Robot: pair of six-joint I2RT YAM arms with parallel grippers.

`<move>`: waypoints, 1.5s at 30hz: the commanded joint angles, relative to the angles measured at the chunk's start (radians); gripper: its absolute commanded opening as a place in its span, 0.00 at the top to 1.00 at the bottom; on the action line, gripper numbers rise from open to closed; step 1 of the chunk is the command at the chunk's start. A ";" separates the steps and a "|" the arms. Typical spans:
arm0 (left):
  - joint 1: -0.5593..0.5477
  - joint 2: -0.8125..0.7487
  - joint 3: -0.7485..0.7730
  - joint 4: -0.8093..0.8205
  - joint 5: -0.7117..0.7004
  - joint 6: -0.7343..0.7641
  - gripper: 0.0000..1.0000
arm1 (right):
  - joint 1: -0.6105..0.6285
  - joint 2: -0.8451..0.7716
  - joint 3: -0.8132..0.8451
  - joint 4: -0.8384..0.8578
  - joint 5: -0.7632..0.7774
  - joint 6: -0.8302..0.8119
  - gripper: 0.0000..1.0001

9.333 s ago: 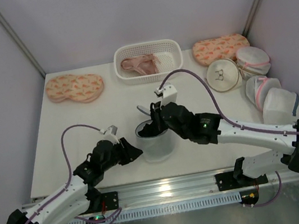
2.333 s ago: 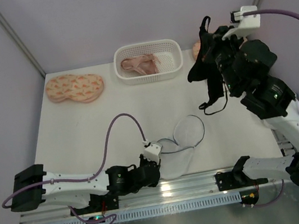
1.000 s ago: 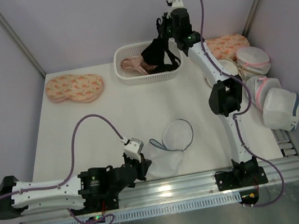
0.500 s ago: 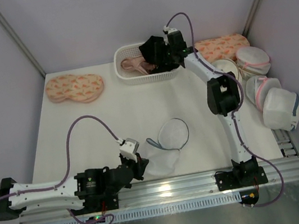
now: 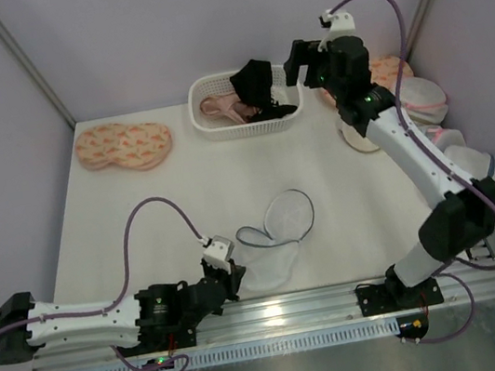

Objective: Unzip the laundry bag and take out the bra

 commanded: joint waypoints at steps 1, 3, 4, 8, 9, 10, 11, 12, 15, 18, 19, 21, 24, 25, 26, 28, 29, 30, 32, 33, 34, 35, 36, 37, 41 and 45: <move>0.001 0.032 -0.072 0.222 -0.033 0.046 1.00 | 0.035 -0.166 -0.233 0.004 0.161 -0.007 0.04; 0.001 0.079 -0.090 0.323 -0.050 0.053 1.00 | 0.069 -0.296 -0.392 -0.018 0.201 0.016 0.04; 0.002 0.101 -0.095 0.346 -0.058 0.057 1.00 | 0.087 -0.336 -0.434 -0.039 0.226 0.031 0.04; 0.004 0.226 -0.084 0.448 -0.085 0.092 1.00 | 0.194 -0.534 -0.657 -0.115 0.298 0.179 0.05; 0.005 0.272 -0.078 0.471 -0.091 0.109 1.00 | 0.249 -0.566 -0.729 -0.142 0.315 0.206 0.06; 0.005 0.294 -0.074 0.484 -0.096 0.117 1.00 | 0.274 -0.618 -0.760 -0.154 0.312 0.232 0.07; 0.005 0.309 -0.072 0.504 -0.094 0.125 1.00 | 0.299 -0.642 -0.792 -0.167 0.310 0.256 0.08; 0.008 0.332 -0.072 0.523 -0.093 0.134 1.00 | 0.343 -0.659 -0.839 -0.197 0.318 0.301 0.09; 0.016 0.345 -0.077 0.570 -0.084 0.145 1.00 | 0.389 -0.719 -0.939 -0.214 0.324 0.375 0.10; 0.019 0.343 -0.078 0.581 -0.085 0.155 1.00 | 0.396 -0.740 -1.021 -0.204 0.329 0.421 0.10; 0.019 0.333 -0.080 0.569 -0.084 0.155 1.00 | 0.396 -0.737 -1.036 -0.202 0.333 0.431 0.10; 0.019 0.317 -0.087 0.566 -0.079 0.154 1.00 | 0.396 -0.719 -1.073 -0.173 0.335 0.444 0.10; 0.019 0.279 -0.104 0.549 -0.081 0.149 1.00 | 0.394 -0.680 -1.110 -0.104 0.344 0.467 0.09; 0.019 0.270 -0.110 0.543 -0.082 0.146 1.00 | 0.396 -0.671 -1.117 -0.086 0.345 0.476 0.09; 0.019 0.253 -0.115 0.535 -0.082 0.142 1.00 | 0.396 -0.667 -1.127 -0.029 0.336 0.479 0.10; 0.019 0.241 -0.126 0.534 -0.084 0.140 1.00 | 0.394 -0.645 -1.157 0.037 0.318 0.485 0.14; 0.019 0.234 -0.132 0.532 -0.085 0.140 1.00 | 0.394 -0.637 -1.168 0.072 0.306 0.491 0.17; 0.019 0.227 -0.135 0.532 -0.085 0.140 1.00 | 0.391 -0.630 -1.188 0.145 0.274 0.493 0.28; 0.019 0.221 -0.140 0.532 -0.084 0.142 1.00 | 0.390 -0.605 -1.217 0.285 0.244 0.494 0.41; 0.019 0.218 -0.141 0.534 -0.084 0.145 1.00 | 0.387 -0.599 -1.243 0.325 0.235 0.496 0.64; 0.019 0.216 -0.141 0.534 -0.087 0.145 1.00 | 0.386 -0.585 -1.252 0.354 0.233 0.494 0.73; 0.021 0.214 -0.143 0.534 -0.087 0.148 1.00 | 0.385 -0.581 -1.268 0.414 0.230 0.490 0.81; 0.021 0.213 -0.143 0.535 -0.087 0.149 1.00 | 0.385 -0.578 -1.275 0.446 0.220 0.472 0.91; 0.021 0.213 -0.144 0.538 -0.088 0.152 1.00 | 0.385 -0.578 -1.280 0.471 0.189 0.458 0.96; 0.031 0.213 -0.138 0.552 -0.081 0.174 1.00 | 0.383 -0.655 -1.292 0.536 0.068 0.357 0.96; 0.079 0.230 -0.123 0.600 -0.024 0.211 1.00 | 0.385 -0.803 -1.295 0.513 -0.047 0.245 0.96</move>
